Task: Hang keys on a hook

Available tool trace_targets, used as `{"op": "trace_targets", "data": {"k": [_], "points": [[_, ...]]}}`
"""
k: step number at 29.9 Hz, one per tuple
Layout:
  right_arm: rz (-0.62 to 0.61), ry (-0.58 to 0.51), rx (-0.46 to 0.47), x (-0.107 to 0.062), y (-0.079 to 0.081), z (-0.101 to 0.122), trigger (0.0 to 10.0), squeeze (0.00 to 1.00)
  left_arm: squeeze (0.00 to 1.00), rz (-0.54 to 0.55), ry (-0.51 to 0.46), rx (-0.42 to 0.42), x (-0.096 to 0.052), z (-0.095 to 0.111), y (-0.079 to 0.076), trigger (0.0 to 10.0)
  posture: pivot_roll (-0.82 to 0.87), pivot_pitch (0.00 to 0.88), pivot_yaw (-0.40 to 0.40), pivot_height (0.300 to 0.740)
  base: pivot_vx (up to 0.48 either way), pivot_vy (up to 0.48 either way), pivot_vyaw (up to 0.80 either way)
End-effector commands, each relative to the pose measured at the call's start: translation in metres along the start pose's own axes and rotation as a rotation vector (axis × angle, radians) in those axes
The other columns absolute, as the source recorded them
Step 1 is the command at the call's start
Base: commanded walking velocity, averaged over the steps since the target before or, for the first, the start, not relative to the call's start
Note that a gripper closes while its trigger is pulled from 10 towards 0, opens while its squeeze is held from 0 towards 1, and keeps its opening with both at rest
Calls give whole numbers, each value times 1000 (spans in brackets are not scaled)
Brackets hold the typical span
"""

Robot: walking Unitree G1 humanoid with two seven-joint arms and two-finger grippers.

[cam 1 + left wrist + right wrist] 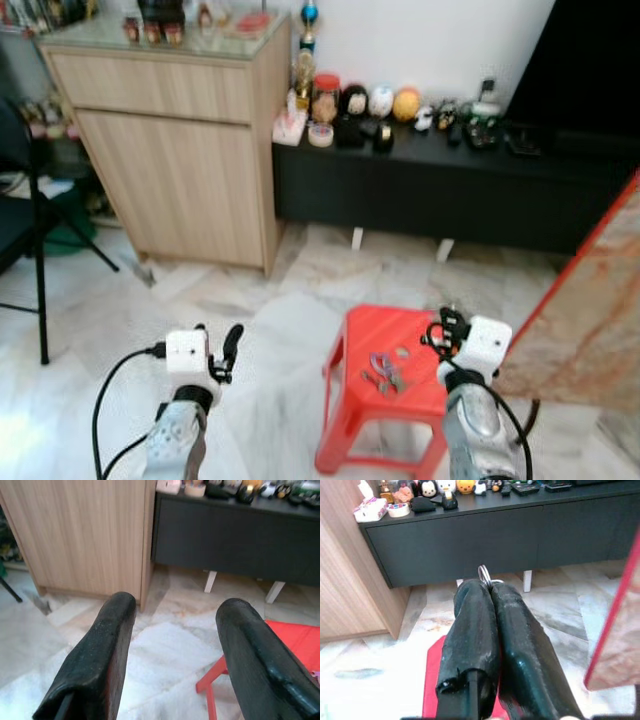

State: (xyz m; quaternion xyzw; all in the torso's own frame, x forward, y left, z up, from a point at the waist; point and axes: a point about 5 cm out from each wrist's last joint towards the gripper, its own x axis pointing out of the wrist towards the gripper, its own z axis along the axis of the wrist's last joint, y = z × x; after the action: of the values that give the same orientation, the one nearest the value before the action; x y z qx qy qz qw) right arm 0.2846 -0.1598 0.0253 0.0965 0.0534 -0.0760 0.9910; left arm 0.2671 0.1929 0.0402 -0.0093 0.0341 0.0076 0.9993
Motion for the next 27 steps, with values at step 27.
{"op": "trace_targets", "data": {"k": [27], "points": [[-39, -10, -6, 5, -10, 7, 10000, 0, 0, -12, 15, 40, 0, 2, 0, 10000, 55, 0, -90, 740, -36, -27, 0]]}}
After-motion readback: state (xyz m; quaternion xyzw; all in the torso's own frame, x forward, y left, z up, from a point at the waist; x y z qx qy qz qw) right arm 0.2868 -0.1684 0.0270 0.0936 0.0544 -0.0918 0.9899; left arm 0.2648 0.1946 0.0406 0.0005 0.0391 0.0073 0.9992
